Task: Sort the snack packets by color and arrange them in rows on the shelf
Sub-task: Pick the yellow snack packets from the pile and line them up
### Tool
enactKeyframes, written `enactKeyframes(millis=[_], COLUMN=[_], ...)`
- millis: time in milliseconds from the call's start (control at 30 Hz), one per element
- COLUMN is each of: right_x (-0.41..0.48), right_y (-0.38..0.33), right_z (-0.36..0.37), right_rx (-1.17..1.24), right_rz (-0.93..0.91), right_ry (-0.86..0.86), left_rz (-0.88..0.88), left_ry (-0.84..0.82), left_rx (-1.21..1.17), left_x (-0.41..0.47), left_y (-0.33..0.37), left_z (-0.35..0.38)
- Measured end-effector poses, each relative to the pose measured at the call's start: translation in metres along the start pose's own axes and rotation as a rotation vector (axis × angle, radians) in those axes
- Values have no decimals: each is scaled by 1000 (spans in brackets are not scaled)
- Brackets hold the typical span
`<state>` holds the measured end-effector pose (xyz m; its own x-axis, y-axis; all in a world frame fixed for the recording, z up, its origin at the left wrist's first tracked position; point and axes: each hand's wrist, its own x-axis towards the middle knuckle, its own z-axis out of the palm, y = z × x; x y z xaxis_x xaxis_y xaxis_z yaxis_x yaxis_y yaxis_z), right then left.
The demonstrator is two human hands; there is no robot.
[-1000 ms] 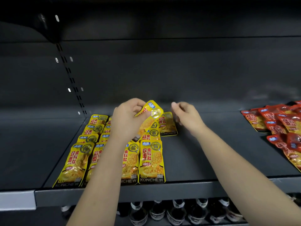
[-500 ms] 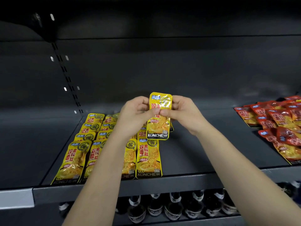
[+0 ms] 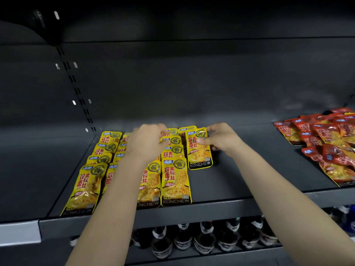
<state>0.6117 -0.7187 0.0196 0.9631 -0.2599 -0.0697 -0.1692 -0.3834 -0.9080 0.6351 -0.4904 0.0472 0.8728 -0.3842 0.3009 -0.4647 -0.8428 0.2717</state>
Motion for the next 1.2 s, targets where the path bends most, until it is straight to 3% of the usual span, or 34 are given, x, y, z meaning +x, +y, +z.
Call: enactKeyframes(millis=[200, 367, 600, 1200], right_x=[-1, -2, -4, -11], right_y=[8, 11, 12, 10], right_z=[11, 14, 15, 17], right_rx=[-8, -181, -348, -415], right_rz=[-75, -123, -130, -95], right_ry=[-14, 82, 94, 184], left_rz=[8, 26, 13, 40], left_ry=[60, 85, 37, 68], left_rx=[130, 173, 151, -10], left_x=[-1, 1, -2, -10], left_y=[2, 5, 7, 10], left_z=[4, 6, 12, 15])
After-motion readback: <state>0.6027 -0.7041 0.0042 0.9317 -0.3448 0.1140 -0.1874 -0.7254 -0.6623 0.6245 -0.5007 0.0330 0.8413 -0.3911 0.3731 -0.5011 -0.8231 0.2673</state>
